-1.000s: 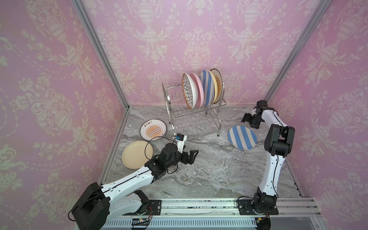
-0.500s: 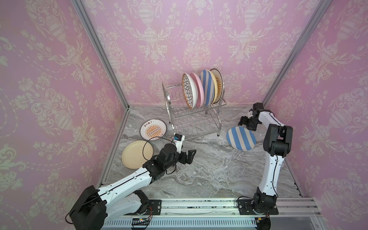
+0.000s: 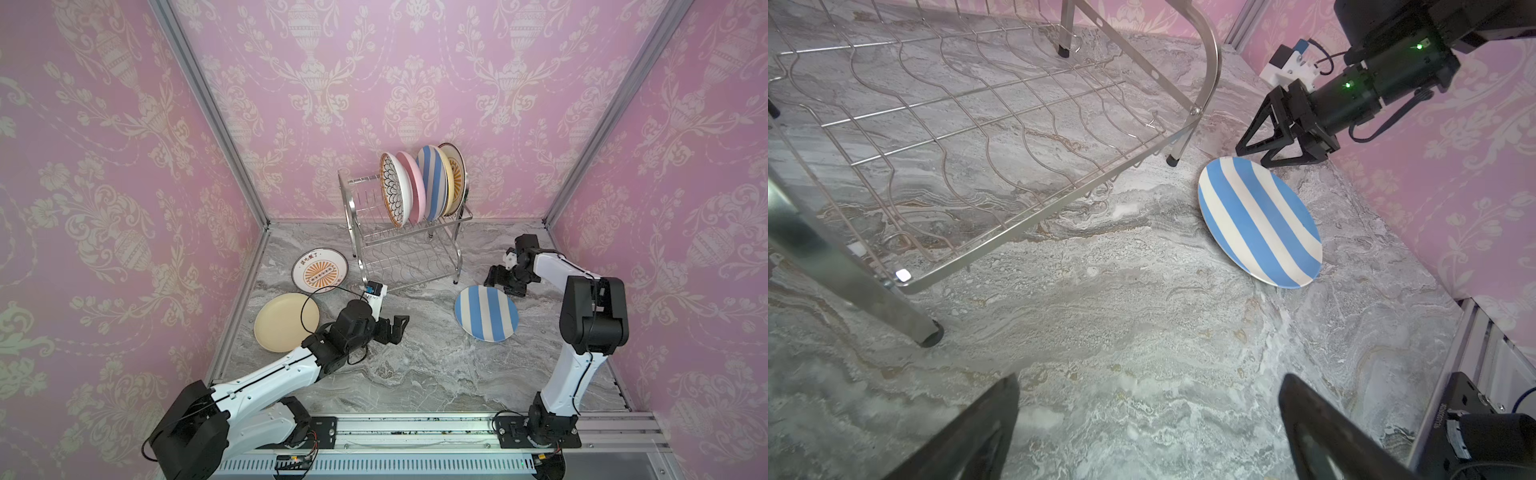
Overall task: Load plates into a dish rack
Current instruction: Move the plate to the center of the table.
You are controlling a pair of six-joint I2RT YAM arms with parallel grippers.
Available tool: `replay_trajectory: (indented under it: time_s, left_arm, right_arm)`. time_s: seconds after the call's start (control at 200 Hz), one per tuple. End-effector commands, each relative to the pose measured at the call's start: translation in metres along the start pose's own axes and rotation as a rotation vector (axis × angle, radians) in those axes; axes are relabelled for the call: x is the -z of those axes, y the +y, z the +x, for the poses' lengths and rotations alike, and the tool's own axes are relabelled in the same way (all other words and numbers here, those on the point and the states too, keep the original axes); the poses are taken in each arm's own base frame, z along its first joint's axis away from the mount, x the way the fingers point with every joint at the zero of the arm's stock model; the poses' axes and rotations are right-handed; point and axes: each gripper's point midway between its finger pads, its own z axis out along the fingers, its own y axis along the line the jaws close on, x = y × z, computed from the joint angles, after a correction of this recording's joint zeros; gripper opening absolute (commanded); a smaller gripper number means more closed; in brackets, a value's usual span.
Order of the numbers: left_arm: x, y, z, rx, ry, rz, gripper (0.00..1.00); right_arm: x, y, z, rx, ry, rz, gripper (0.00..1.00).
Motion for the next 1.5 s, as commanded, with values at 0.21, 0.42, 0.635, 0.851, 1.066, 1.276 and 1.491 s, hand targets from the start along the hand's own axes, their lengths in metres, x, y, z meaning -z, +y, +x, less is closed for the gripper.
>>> replay_trajectory:
  time_s: [0.21, 0.42, 0.635, 0.851, 1.066, 1.276, 1.491]
  left_arm:
    - [-0.011, 0.0, 0.015, -0.011, 0.037, 0.031, 0.99]
    - [-0.016, 0.0, 0.025, 0.013, 0.065, 0.045, 0.99]
    - [-0.018, 0.008, 0.043, 0.057, 0.092, 0.035, 0.99]
    - [-0.02, 0.011, 0.057, 0.075, 0.124, 0.04, 0.99]
    - [-0.029, 0.01, 0.066, 0.051, 0.157, 0.053, 0.99]
    - [-0.042, -0.002, 0.073, 0.081, 0.174, 0.129, 0.99]
    - [-0.045, -0.008, 0.089, 0.057, 0.259, 0.16, 0.99]
  right_arm:
    - [0.002, 0.032, 0.073, -0.011, 0.044, -0.131, 0.8]
    - [0.008, 0.058, 0.117, 0.011, 0.086, -0.219, 0.8]
    - [0.009, 0.049, 0.157, -0.052, 0.087, -0.235, 0.8]
    - [0.002, 0.044, 0.183, -0.103, 0.111, -0.251, 0.79]
    - [-0.002, 0.03, 0.205, -0.119, 0.132, -0.215, 0.75]
    - [-0.002, 0.029, 0.222, -0.141, 0.167, -0.241, 0.72]
    - [-0.003, 0.023, 0.238, -0.16, 0.174, -0.243, 0.72]
